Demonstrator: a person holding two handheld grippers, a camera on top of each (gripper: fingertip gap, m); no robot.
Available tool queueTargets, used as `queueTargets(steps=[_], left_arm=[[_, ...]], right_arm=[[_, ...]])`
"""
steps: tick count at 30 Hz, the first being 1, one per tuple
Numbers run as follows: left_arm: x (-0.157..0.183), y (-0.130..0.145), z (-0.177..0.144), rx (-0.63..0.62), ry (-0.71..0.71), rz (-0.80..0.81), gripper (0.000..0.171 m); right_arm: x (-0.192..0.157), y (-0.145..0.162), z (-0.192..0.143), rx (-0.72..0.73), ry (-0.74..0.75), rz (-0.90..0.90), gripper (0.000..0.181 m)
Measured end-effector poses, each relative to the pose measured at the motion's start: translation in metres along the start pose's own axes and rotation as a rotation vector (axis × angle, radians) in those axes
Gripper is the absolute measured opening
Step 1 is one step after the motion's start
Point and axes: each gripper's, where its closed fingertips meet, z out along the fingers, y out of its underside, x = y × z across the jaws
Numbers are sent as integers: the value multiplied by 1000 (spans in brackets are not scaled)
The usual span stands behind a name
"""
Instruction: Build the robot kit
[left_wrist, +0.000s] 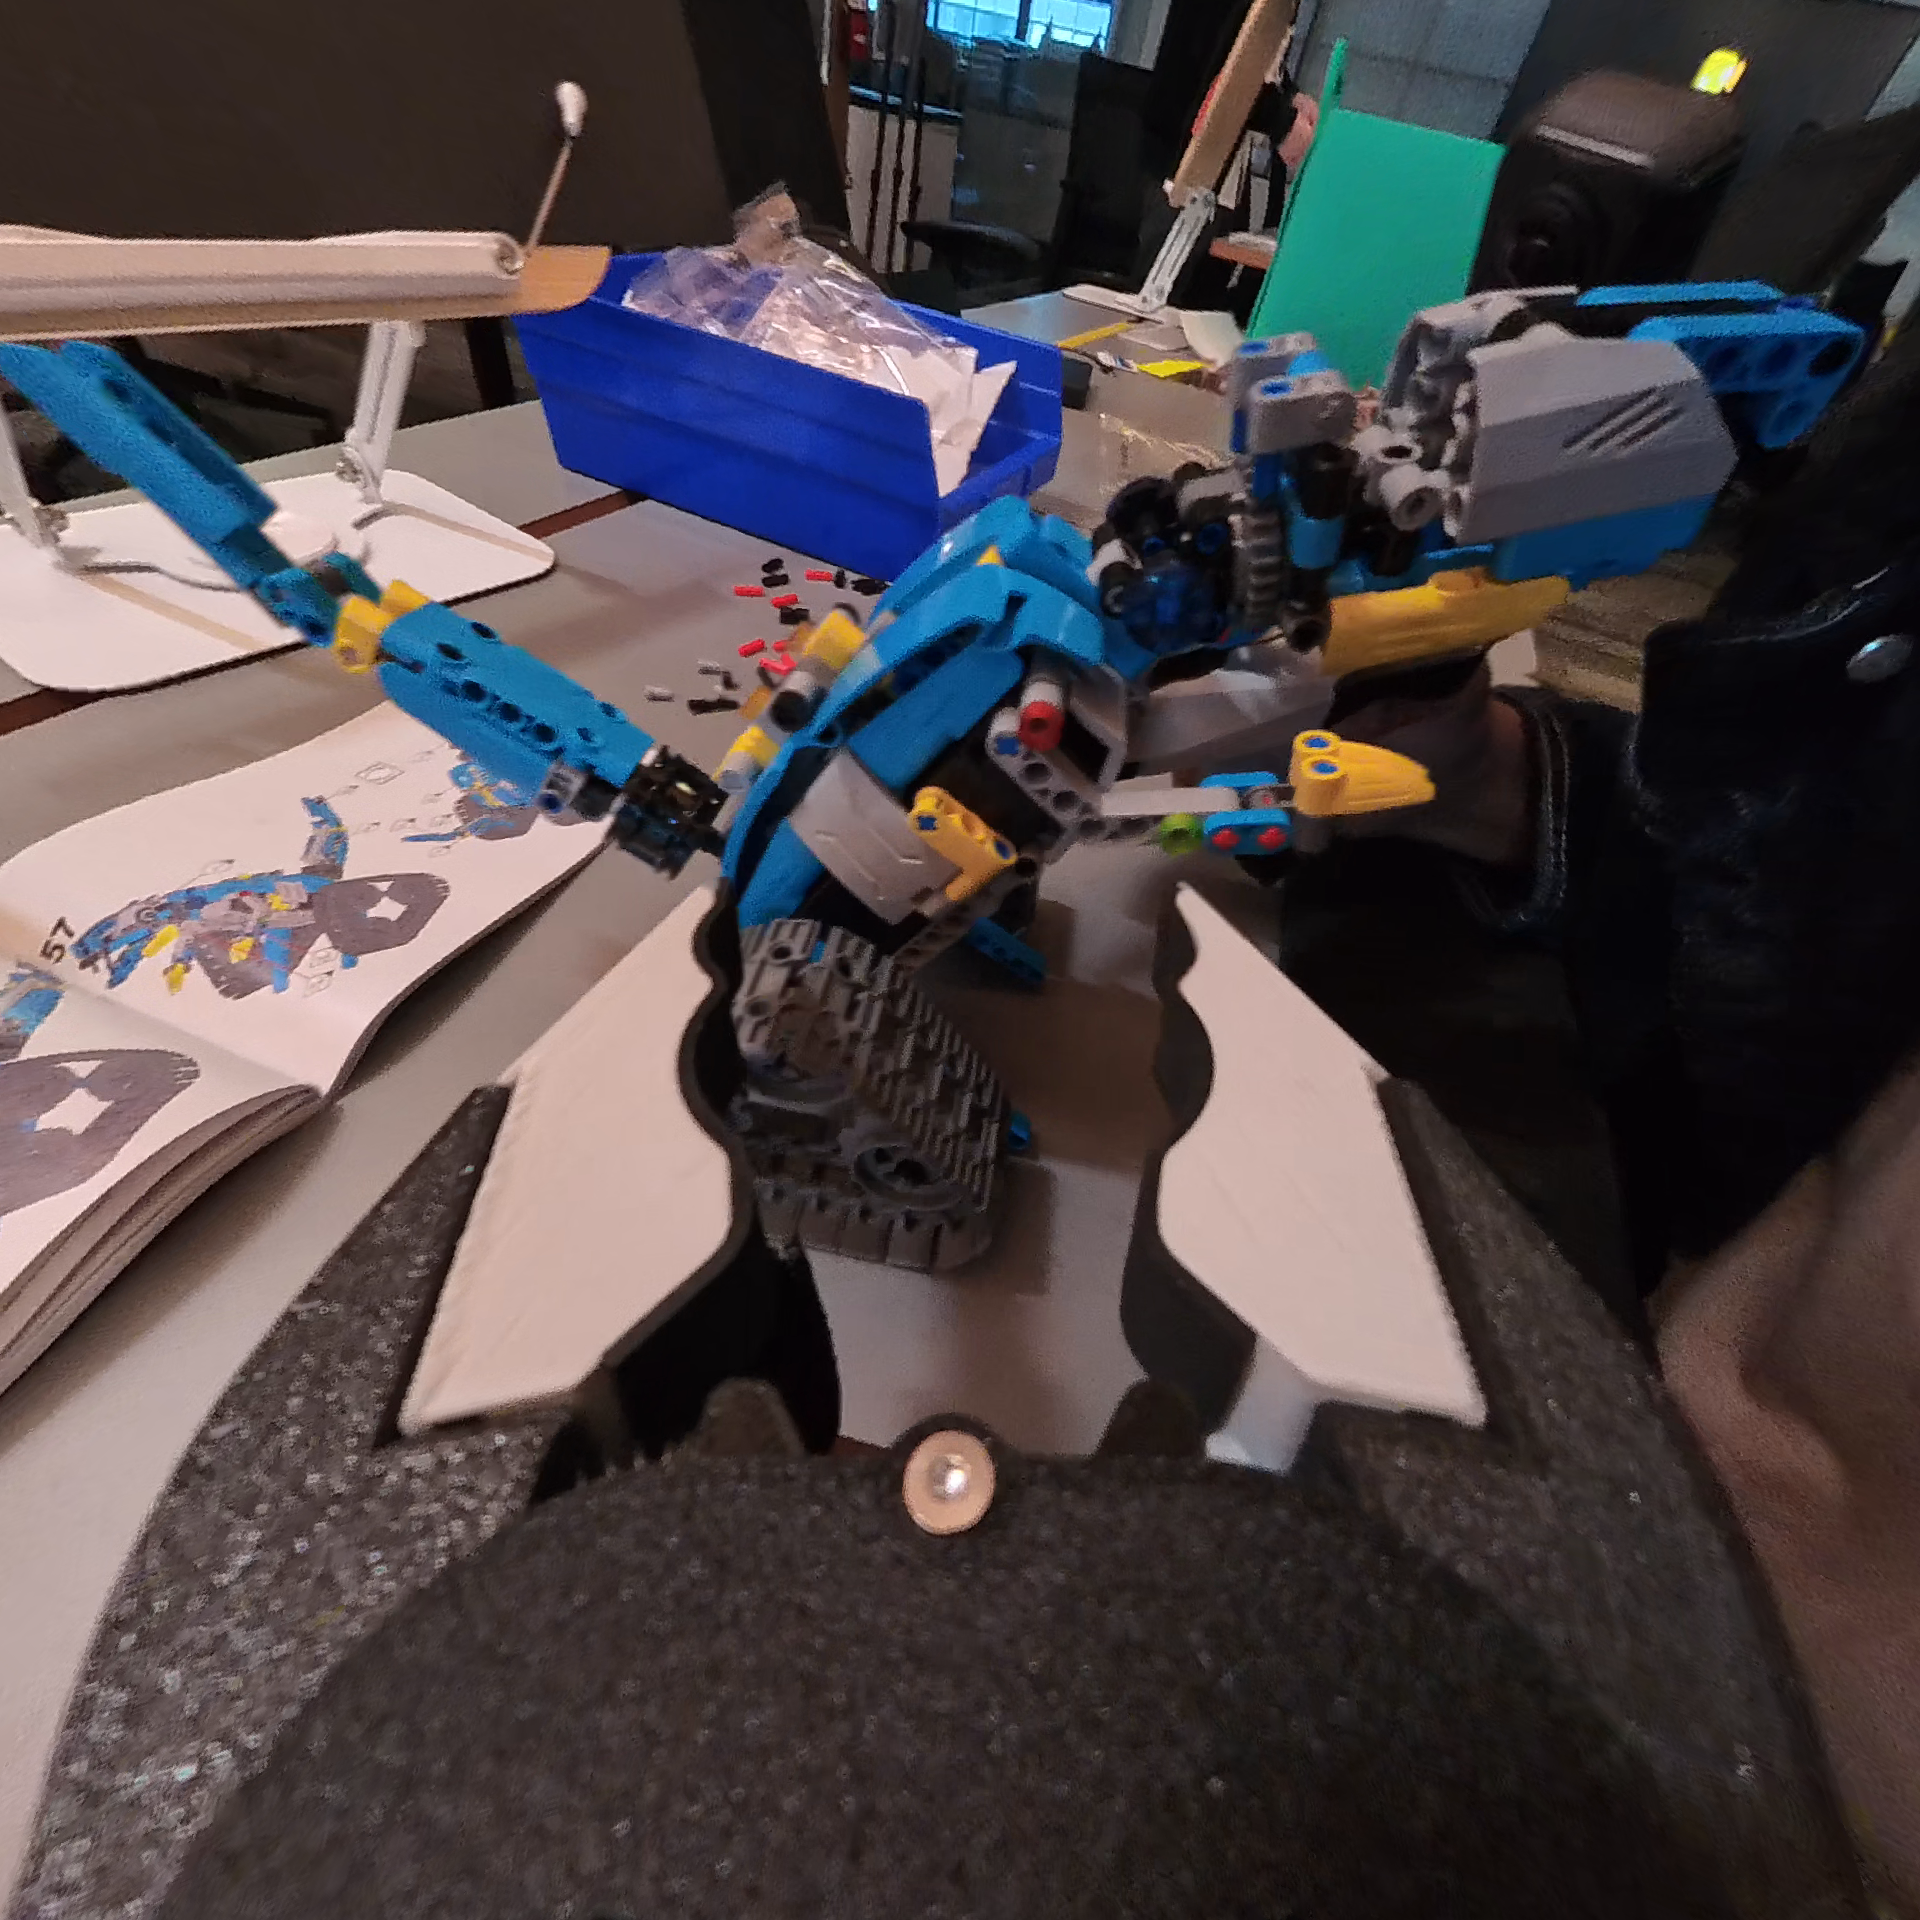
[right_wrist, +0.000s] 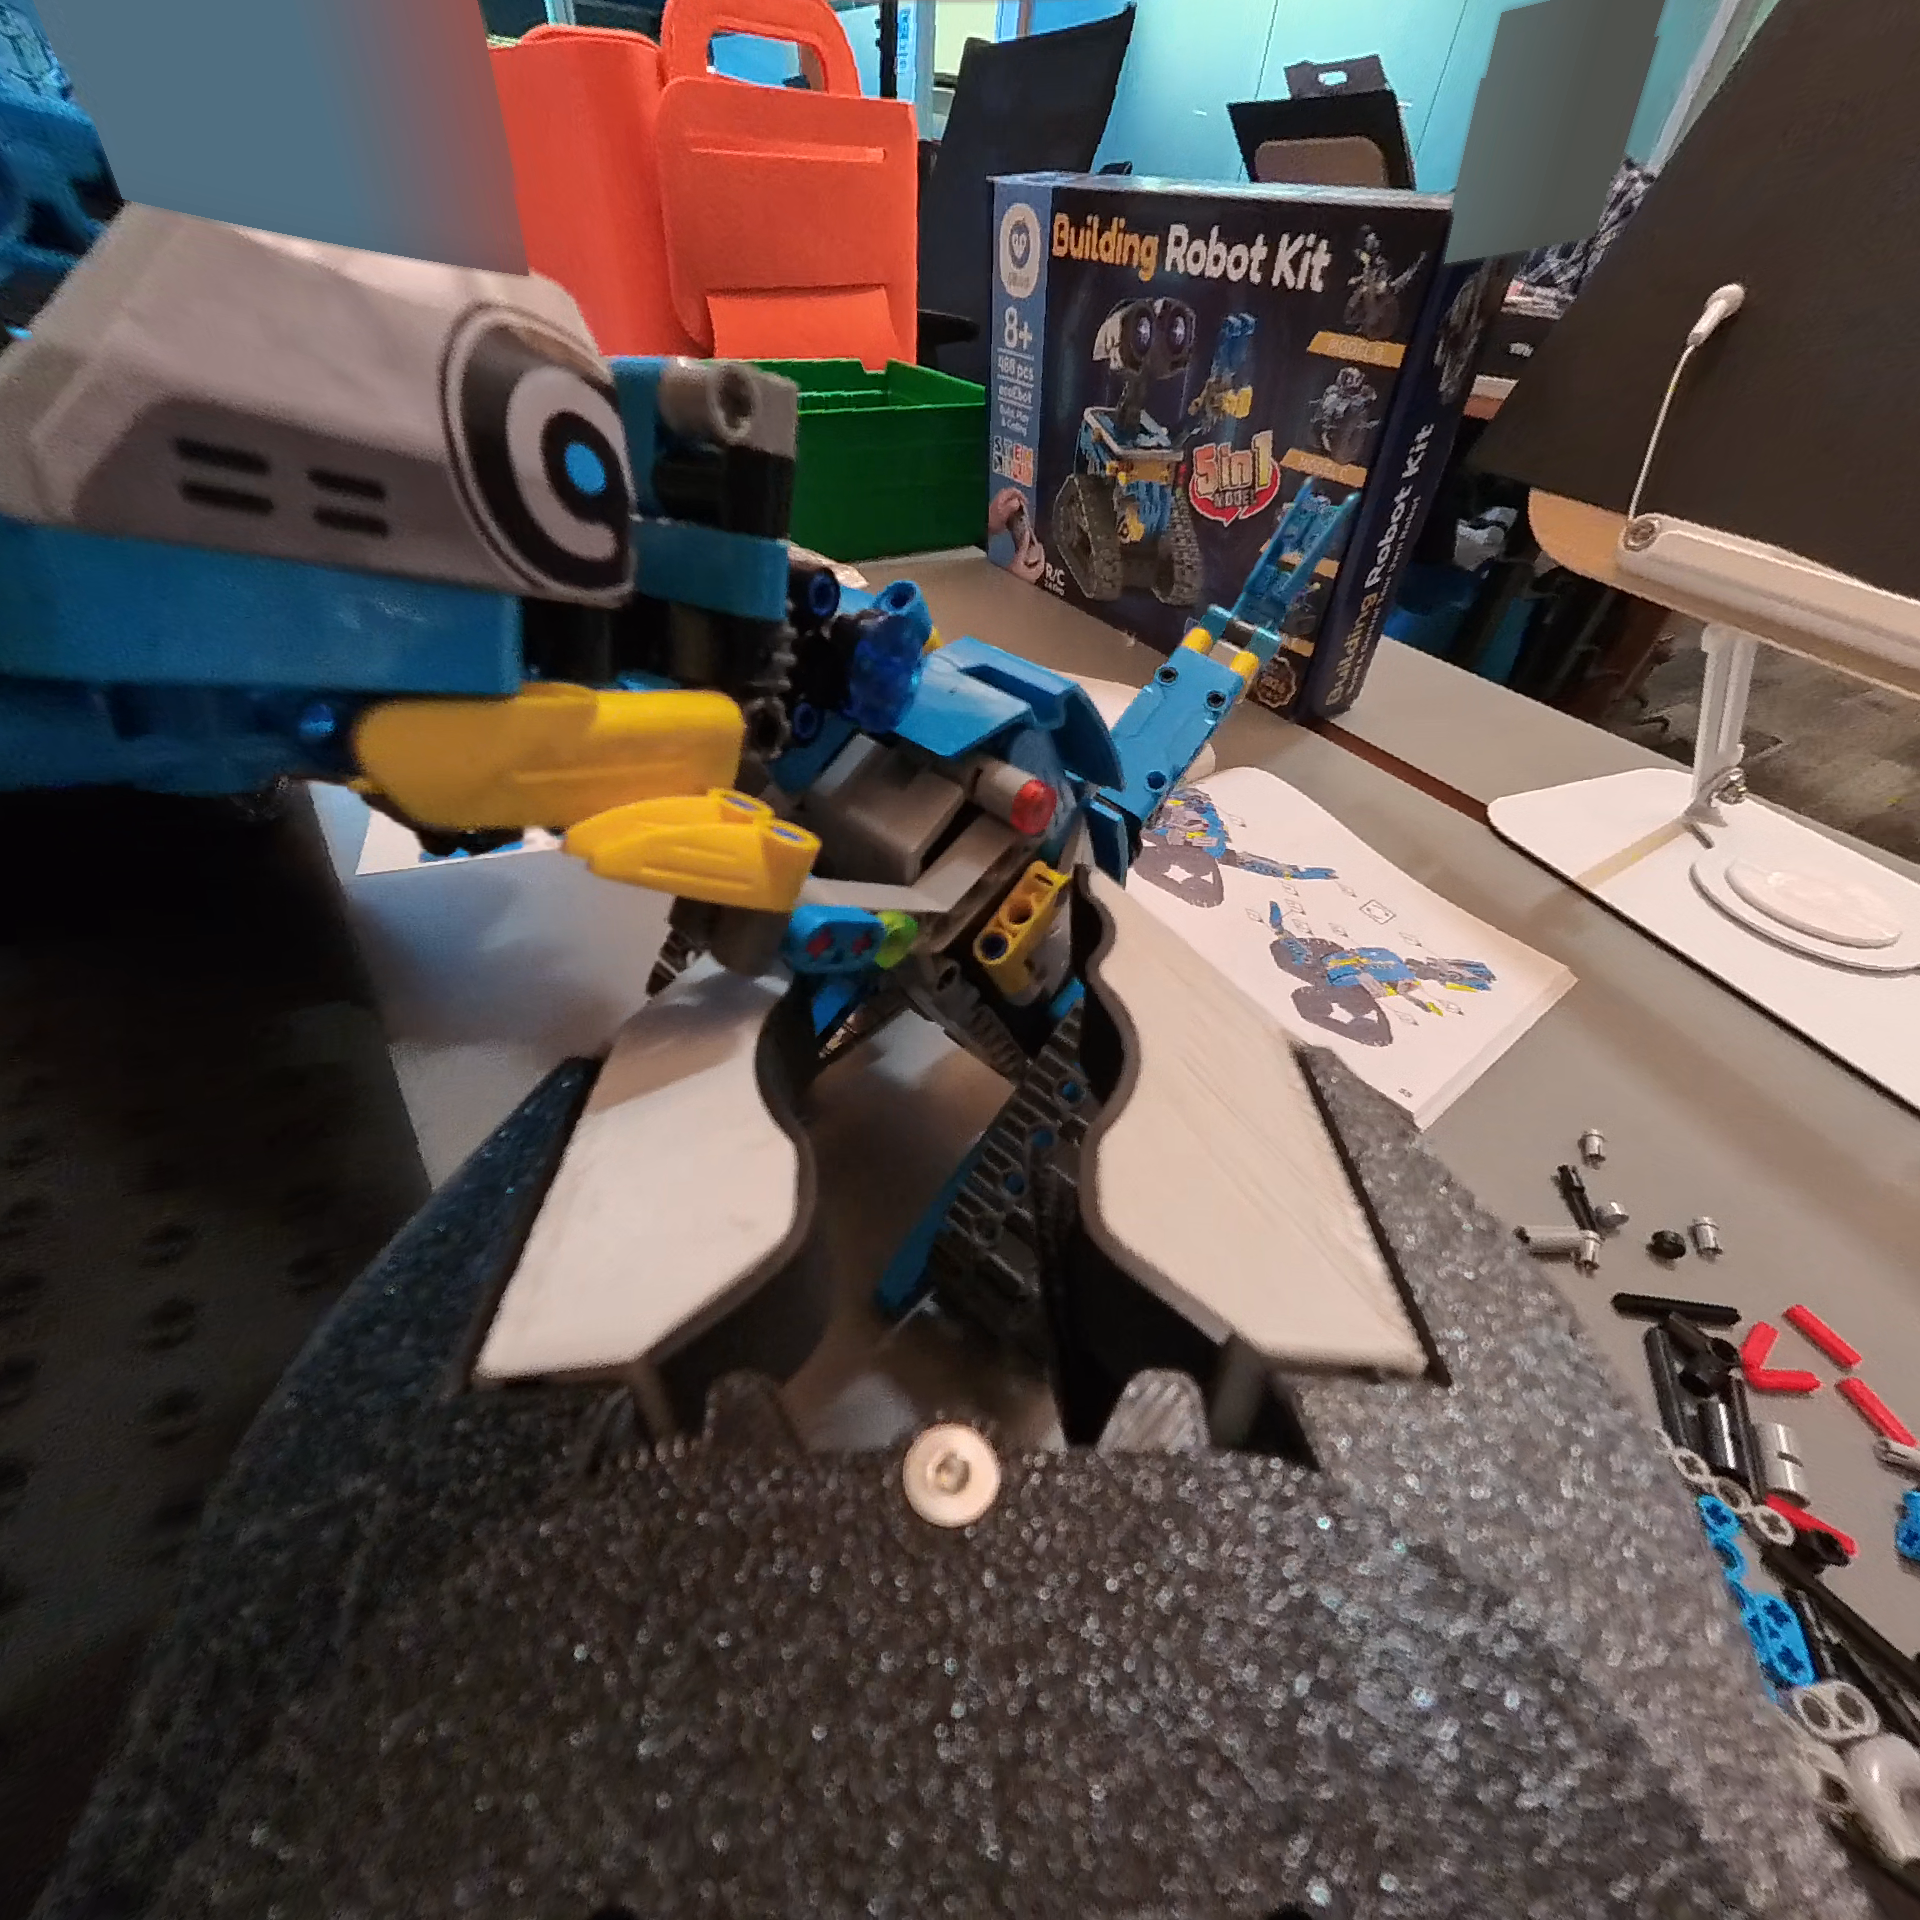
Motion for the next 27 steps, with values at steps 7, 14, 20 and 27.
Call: queueTargets(steps=[7, 14, 20, 27], left_arm=[[-8, 7, 2, -5, 3, -66, 73], [-1, 16, 8, -43, 33, -43, 67], [-6, 11, -1, -13, 9, -26, 68], [-31, 25, -12, -61, -135, -95, 75]], right_arm=[[1, 0, 2, 7, 18, -28, 45], [0, 1, 3, 1, 21, -44, 45], [-3, -2, 0, 9, 45, -68, 44], [6, 10, -11, -50, 31, 96, 87]])
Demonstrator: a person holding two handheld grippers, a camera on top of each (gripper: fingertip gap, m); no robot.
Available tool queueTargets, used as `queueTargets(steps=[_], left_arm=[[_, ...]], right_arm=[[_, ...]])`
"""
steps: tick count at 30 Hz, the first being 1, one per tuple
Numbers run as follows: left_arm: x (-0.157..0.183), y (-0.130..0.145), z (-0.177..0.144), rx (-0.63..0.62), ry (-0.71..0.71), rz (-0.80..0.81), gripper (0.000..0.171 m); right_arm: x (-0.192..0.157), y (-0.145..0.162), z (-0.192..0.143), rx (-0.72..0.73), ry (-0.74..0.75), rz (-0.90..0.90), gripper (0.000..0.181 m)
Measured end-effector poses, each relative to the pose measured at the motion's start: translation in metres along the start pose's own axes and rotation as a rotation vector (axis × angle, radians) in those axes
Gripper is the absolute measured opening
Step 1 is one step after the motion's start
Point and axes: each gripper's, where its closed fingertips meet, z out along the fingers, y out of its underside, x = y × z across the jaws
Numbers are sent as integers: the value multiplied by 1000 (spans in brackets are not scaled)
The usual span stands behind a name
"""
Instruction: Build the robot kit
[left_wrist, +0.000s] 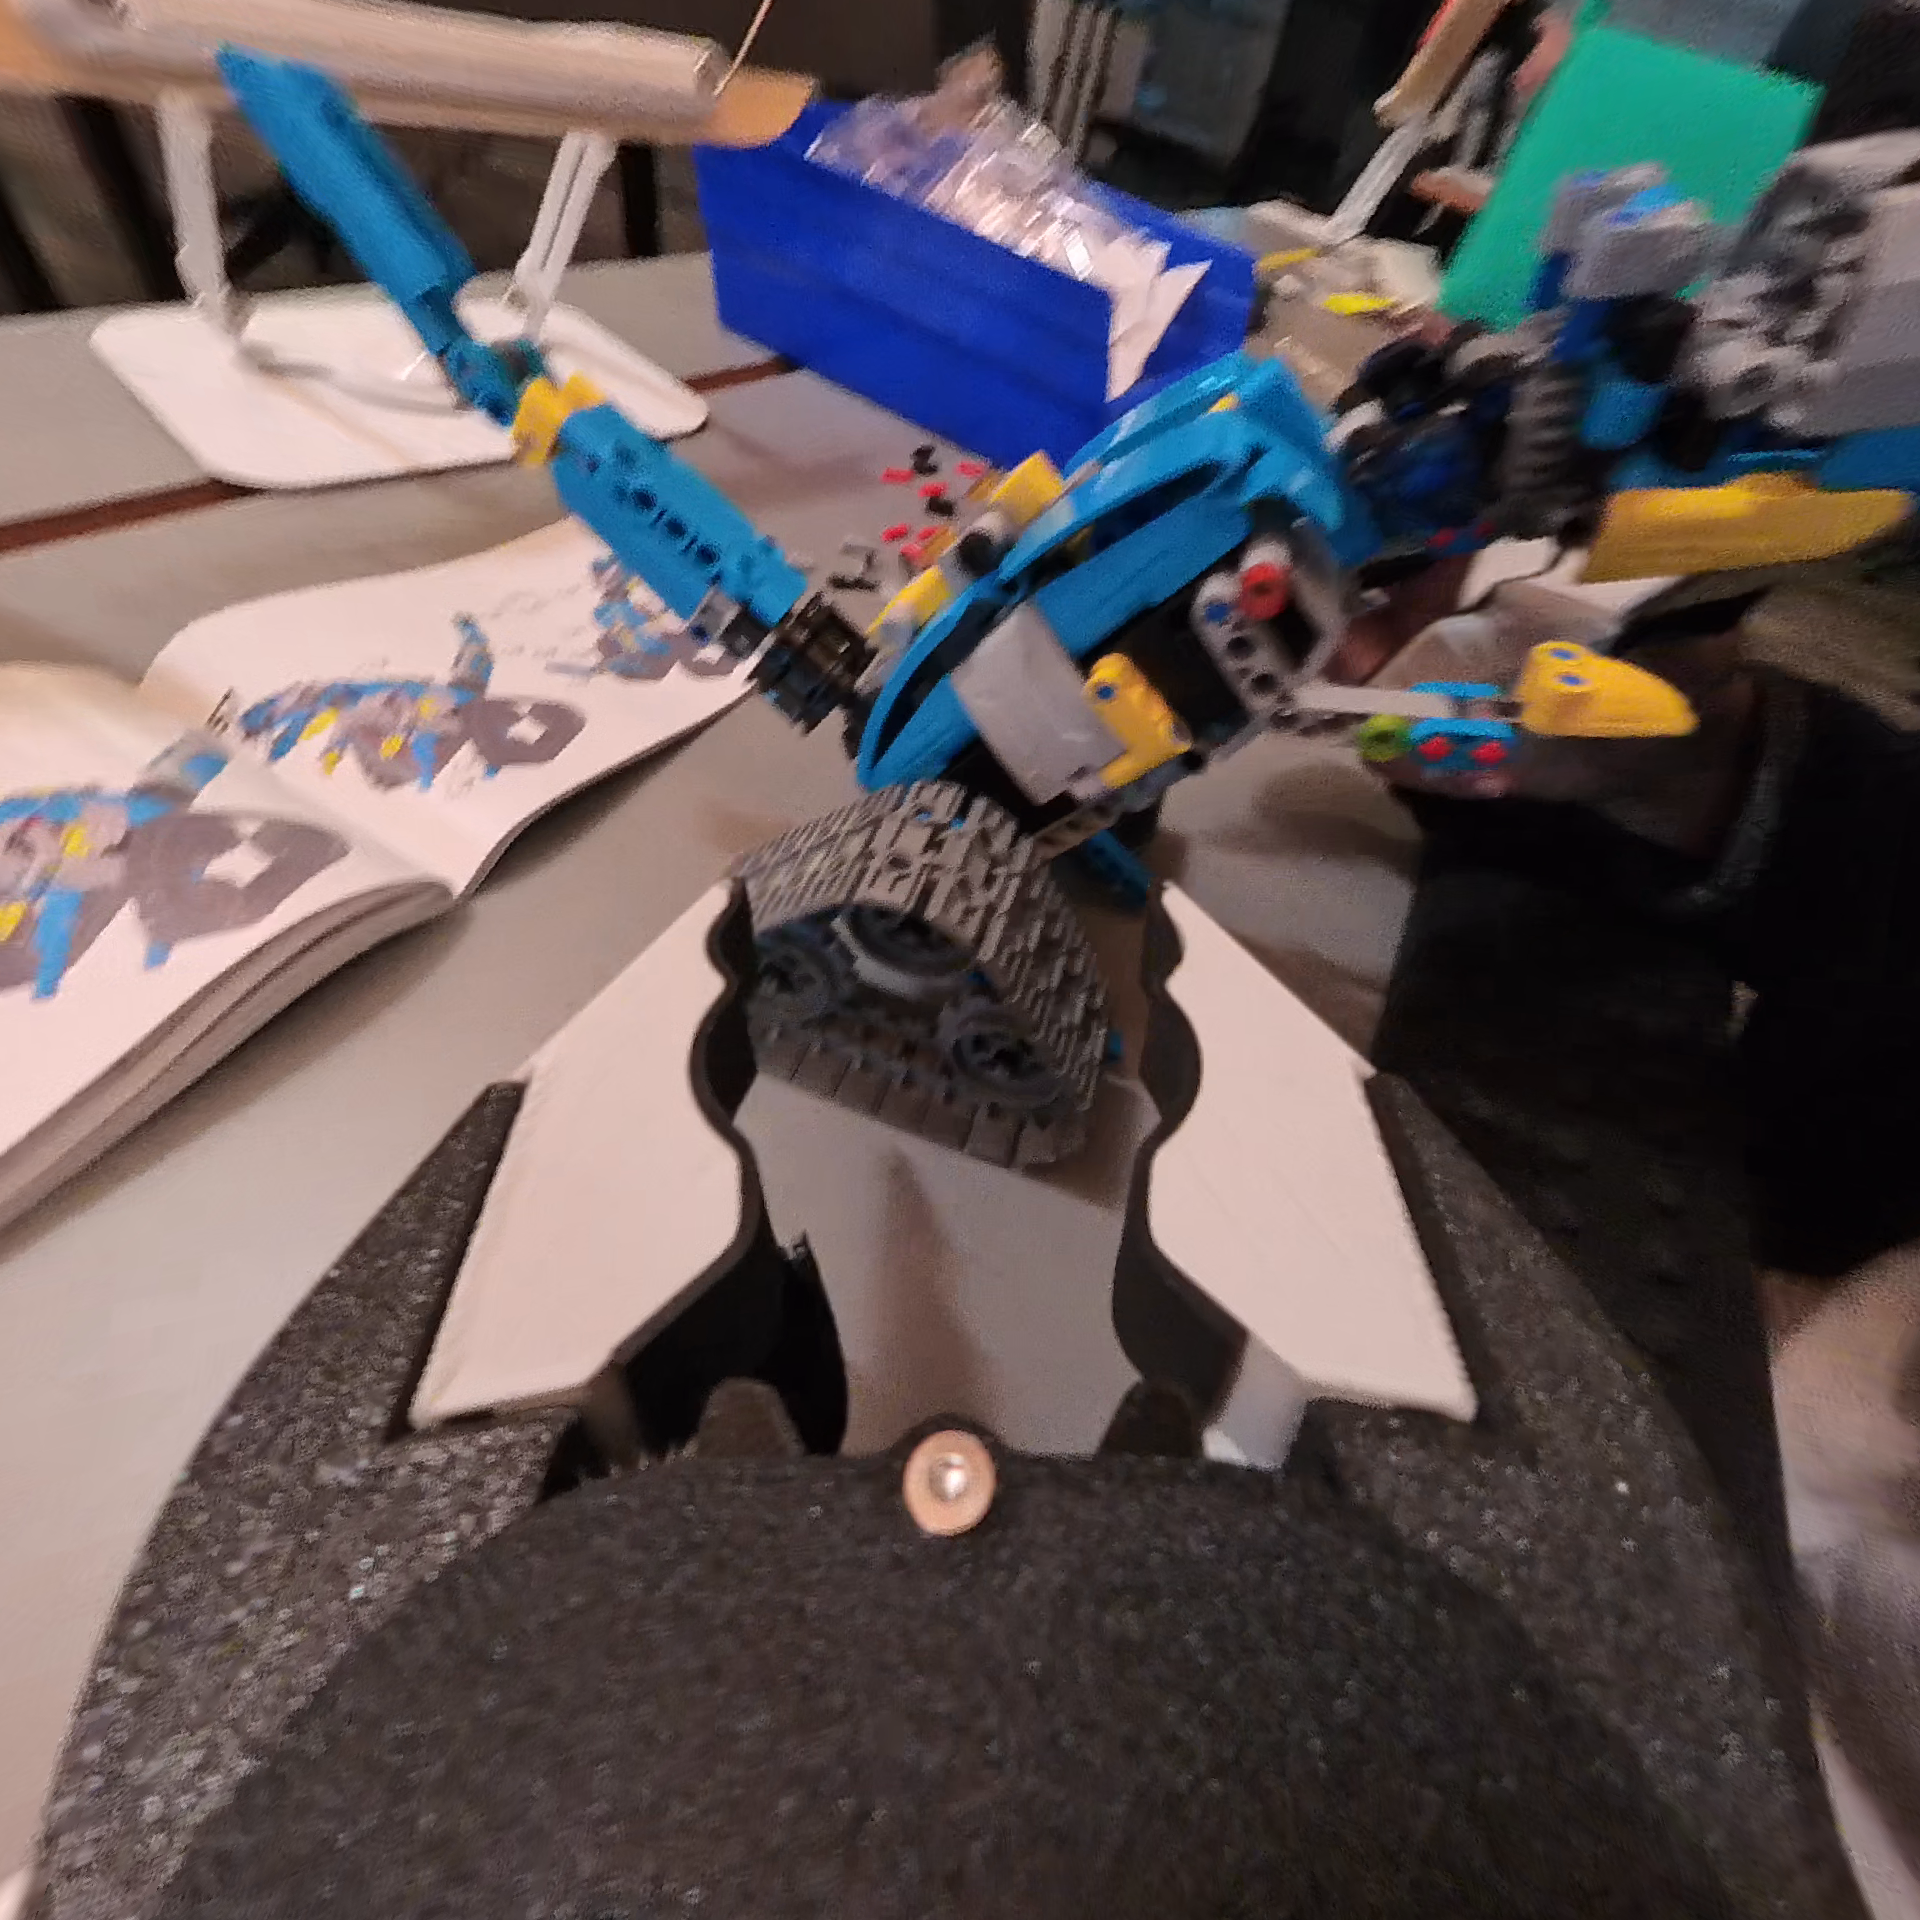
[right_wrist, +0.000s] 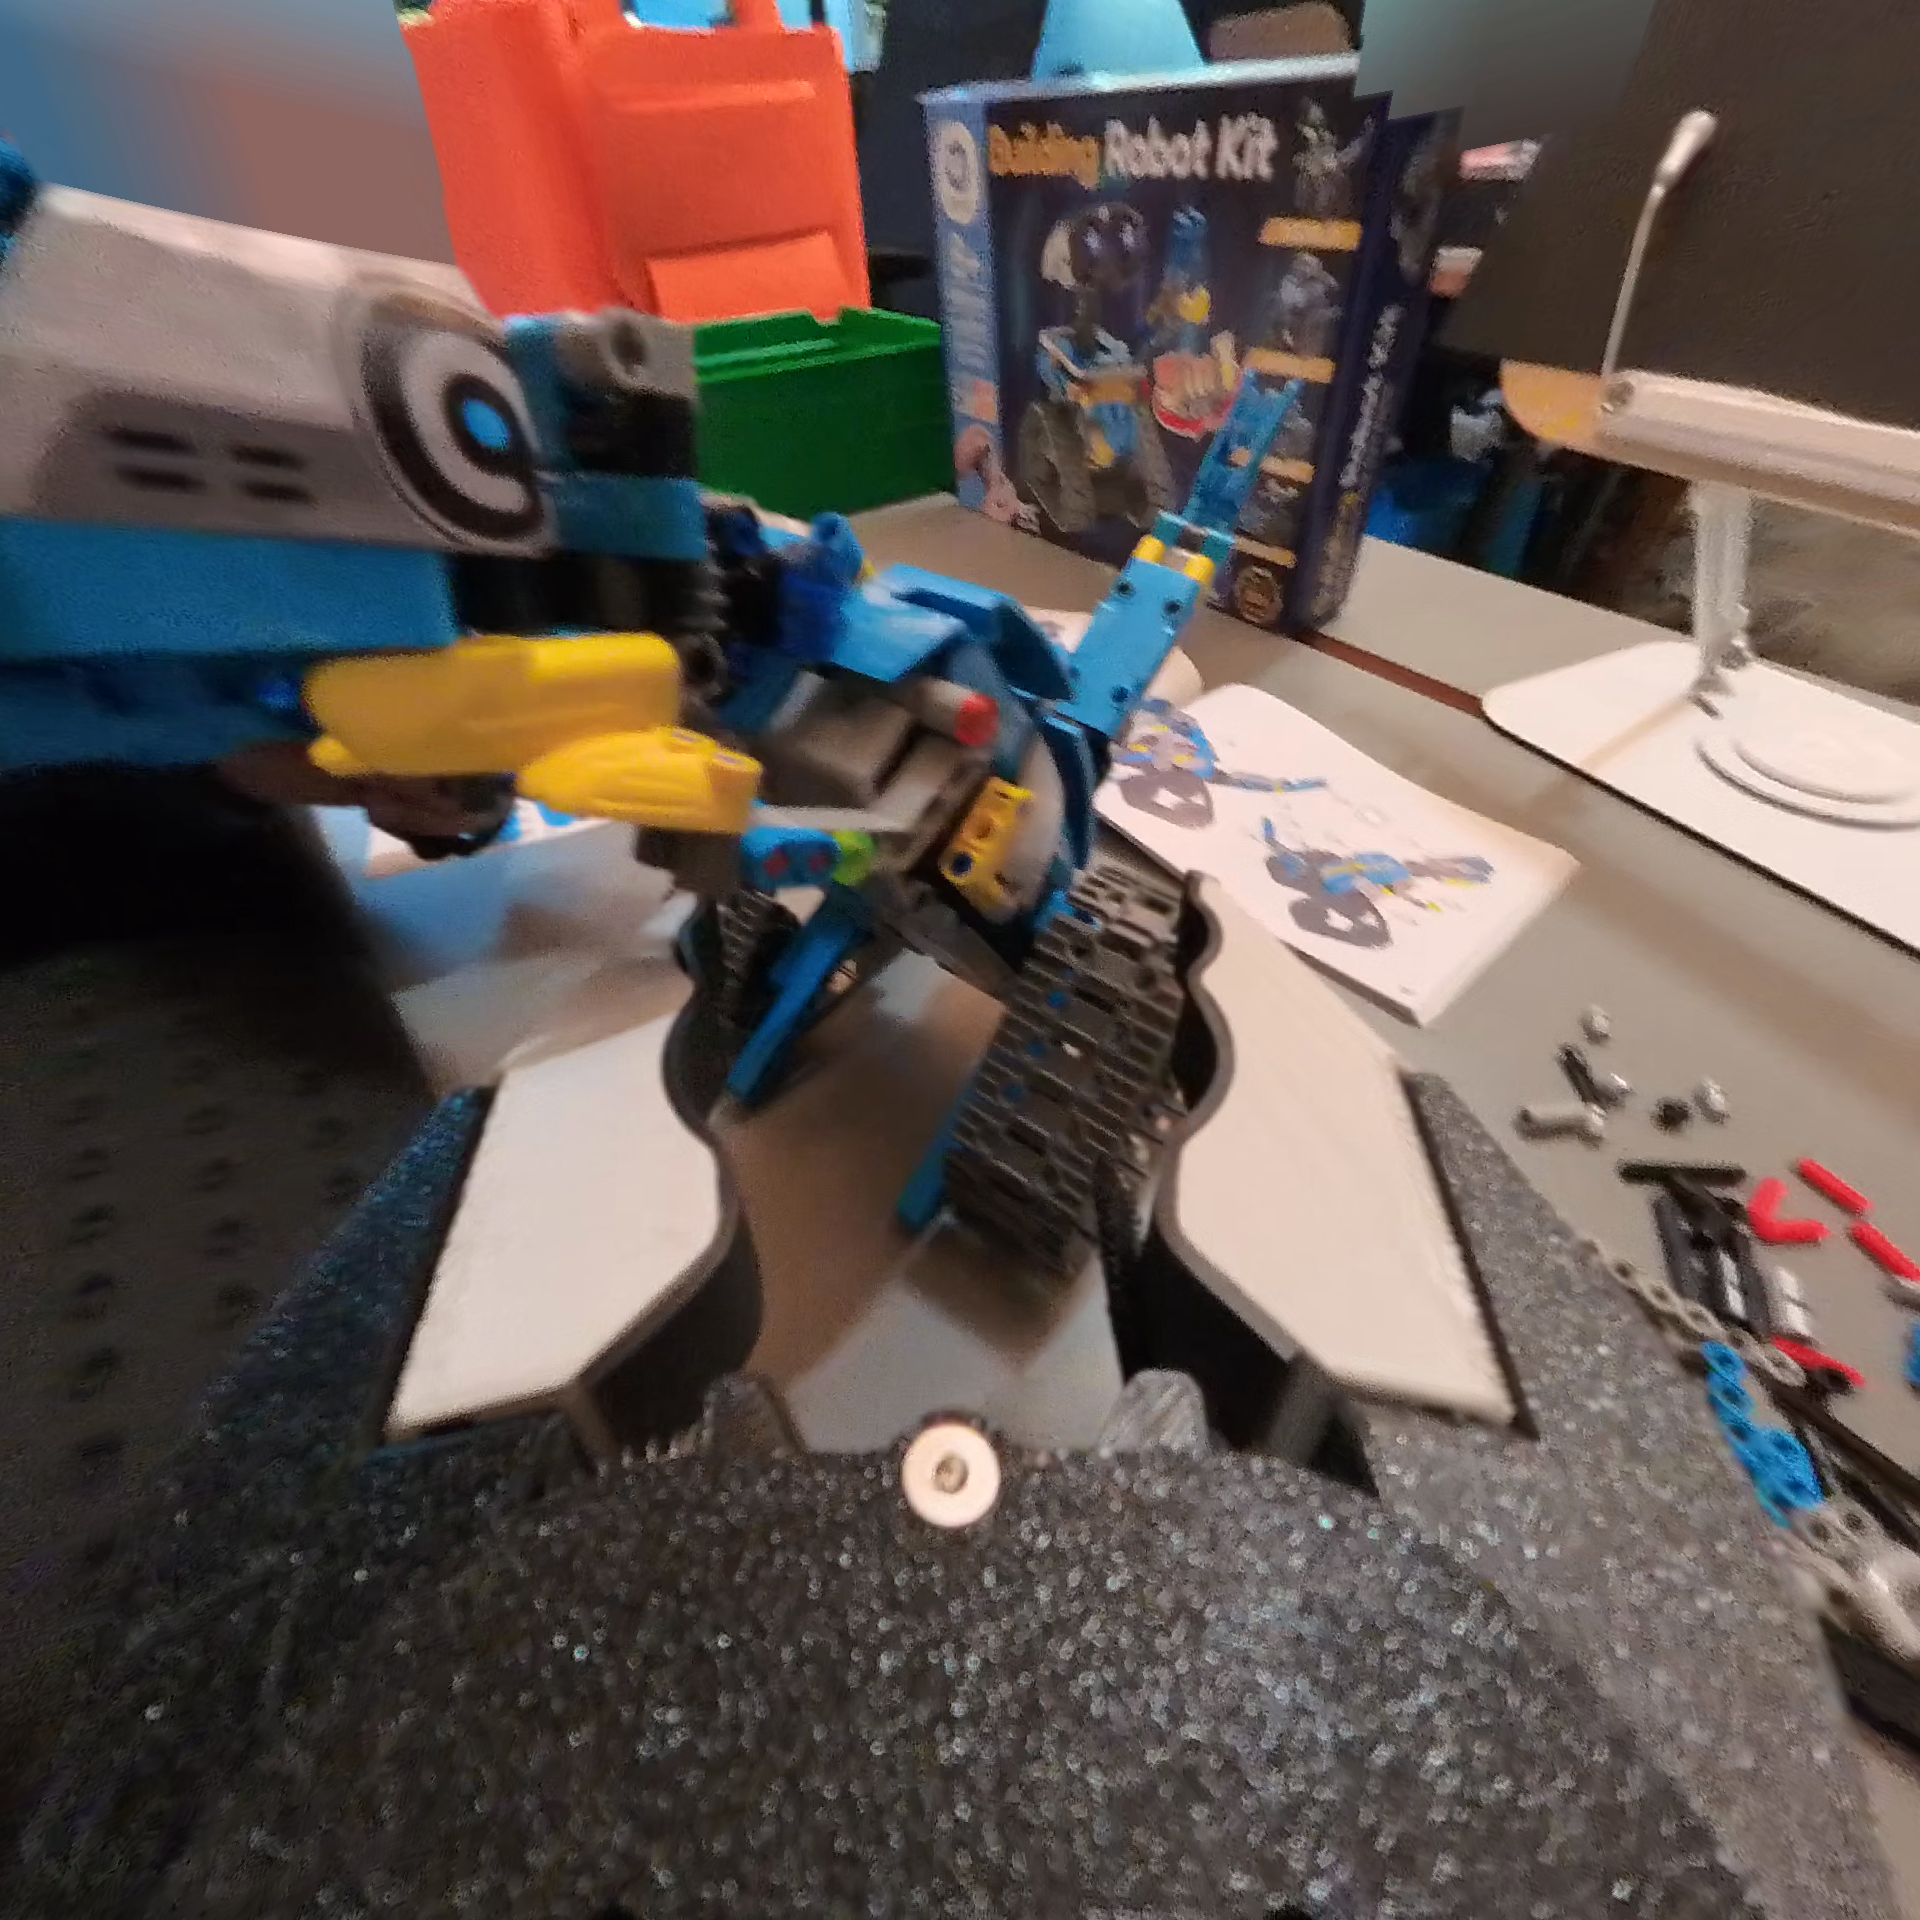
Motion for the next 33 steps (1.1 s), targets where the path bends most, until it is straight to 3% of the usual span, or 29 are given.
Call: queueTargets(steps=[3, 7, 9, 10, 15, 19, 21, 26, 31, 33], left_arm=[[-8, 3, -8, -68, -123, -80, 74], [6, 18, -2, -150, -130, -175, 65], [12, 31, 4, -225, -112, -168, 39], [11, 33, 7, -243, -128, -149, 39], [-20, 32, 1, -287, -273, -60, 36], [-51, 32, -8, -308, -298, -33, 39], [-65, 32, -10, -337, -281, 44, 41], [-76, 29, -3, -429, -88, 128, 41], [-74, 27, 0, -423, -21, 107, 45], [-80, 28, -13, -400, -38, 118, 52]], right_arm=[[29, 19, -6, -95, 117, 46, 83], [15, 38, 2, -198, -31, 212, 65], [12, 40, 5, -220, -20, 210, 63], [12, 45, 6, -253, -4, 191, 55], [-29, 49, 7, -328, -113, 176, 35], [-63, 45, 24, -320, -161, 153, 44], [-78, 42, 34, -320, -192, 144, 50], [-106, 40, 45, -317, -286, 113, 46], [-97, 30, 27, -305, -365, 172, 49], [-70, 11, 16, -227, -329, 174, 47]])
